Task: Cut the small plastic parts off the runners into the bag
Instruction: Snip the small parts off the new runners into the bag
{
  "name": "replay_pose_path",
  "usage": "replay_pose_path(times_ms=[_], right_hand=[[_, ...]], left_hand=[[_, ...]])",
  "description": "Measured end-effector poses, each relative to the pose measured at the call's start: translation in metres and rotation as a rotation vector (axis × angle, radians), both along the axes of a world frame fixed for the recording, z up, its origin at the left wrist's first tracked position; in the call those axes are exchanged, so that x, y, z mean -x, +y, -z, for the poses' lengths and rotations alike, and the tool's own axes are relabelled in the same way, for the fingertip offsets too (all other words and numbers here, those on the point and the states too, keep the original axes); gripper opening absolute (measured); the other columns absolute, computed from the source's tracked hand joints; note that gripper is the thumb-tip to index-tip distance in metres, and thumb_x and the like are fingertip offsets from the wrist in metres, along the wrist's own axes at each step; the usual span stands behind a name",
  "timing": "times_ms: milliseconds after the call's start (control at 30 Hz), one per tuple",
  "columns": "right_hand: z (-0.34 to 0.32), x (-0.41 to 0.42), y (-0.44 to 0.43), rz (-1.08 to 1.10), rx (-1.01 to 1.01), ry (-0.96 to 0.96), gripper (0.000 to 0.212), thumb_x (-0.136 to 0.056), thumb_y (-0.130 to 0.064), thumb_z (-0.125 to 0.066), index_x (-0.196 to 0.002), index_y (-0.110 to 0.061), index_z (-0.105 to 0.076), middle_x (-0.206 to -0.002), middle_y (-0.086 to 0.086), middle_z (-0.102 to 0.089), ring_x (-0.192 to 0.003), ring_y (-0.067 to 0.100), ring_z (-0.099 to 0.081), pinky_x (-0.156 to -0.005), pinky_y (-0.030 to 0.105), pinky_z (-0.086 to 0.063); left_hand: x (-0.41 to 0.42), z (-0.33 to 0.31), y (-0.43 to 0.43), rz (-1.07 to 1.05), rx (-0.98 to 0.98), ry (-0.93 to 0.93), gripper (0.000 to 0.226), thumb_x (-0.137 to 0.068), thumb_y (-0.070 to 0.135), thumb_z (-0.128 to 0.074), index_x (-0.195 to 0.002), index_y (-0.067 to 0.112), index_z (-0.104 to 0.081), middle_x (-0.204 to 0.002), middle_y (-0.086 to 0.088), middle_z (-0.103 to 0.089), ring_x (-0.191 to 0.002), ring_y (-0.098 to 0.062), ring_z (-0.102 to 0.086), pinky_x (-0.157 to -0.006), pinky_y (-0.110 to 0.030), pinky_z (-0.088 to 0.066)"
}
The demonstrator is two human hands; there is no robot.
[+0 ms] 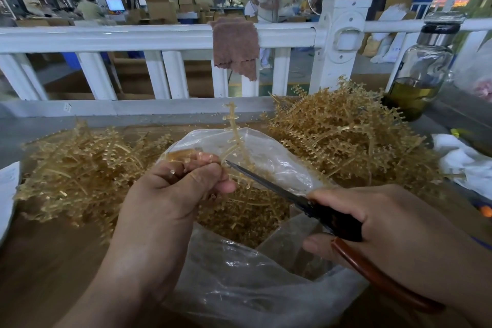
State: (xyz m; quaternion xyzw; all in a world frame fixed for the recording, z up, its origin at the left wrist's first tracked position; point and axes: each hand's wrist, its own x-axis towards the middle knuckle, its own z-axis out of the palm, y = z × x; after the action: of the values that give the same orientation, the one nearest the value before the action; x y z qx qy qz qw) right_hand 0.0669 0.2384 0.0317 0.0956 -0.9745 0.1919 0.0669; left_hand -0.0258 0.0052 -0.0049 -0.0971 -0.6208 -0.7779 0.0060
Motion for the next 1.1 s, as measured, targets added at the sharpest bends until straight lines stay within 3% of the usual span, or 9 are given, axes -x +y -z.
replay_pose_path(times_ms=[433, 600, 767, 1100], right_hand=[[-0.0028, -0.0005, -0.0055, 0.002, -0.003, -0.007, 0.061, -0.069, -0.076, -0.053, -0.104, -0.029, -0.070, -0.083, -0.018, -0.069, -0.081, 0.001, -0.063, -0.076, 0.022, -0.047], [-0.0004, -0.0013, -0.0047, 0.006, -0.019, 0.002, 0.076, -0.067, -0.083, -0.040, -0.106, -0.024, -0.068, -0.084, -0.015, -0.070, -0.078, 0.003, -0.064, -0.071, 0.026, -0.048], [-0.0004, -0.0018, -0.0051, 0.011, -0.020, 0.001, 0.069, -0.070, -0.084, -0.040, -0.104, -0.031, -0.066, -0.077, -0.016, -0.067, -0.073, 0.001, -0.062, -0.066, 0.027, -0.048], [-0.0010, -0.0012, -0.0056, 0.014, -0.047, 0.019, 0.065, -0.070, -0.081, -0.040, -0.094, -0.027, -0.068, -0.070, -0.013, -0.064, -0.069, 0.004, -0.061, -0.063, 0.025, -0.047]], left_hand=[[-0.0006, 0.0033, -0.0002, -0.040, 0.048, 0.042, 0.016, -0.075, 0.027, -0.077, -0.086, 0.015, -0.080, -0.085, -0.013, -0.077, -0.085, -0.026, -0.077, -0.088, -0.041, -0.053], [-0.0043, 0.0014, 0.0011, -0.053, 0.057, 0.049, 0.016, -0.075, 0.027, -0.075, -0.086, 0.017, -0.080, -0.083, -0.012, -0.077, -0.084, -0.025, -0.077, -0.090, -0.044, -0.052], [-0.0068, -0.0011, 0.0013, -0.042, 0.059, 0.047, 0.020, -0.072, 0.027, -0.084, -0.087, 0.015, -0.079, -0.084, -0.013, -0.077, -0.084, -0.024, -0.077, -0.089, -0.039, -0.053], [-0.0074, -0.0027, 0.0023, -0.055, 0.056, 0.056, 0.025, -0.067, 0.033, -0.075, -0.085, 0.016, -0.079, -0.082, -0.013, -0.077, -0.081, -0.024, -0.077, -0.086, -0.037, -0.053]])
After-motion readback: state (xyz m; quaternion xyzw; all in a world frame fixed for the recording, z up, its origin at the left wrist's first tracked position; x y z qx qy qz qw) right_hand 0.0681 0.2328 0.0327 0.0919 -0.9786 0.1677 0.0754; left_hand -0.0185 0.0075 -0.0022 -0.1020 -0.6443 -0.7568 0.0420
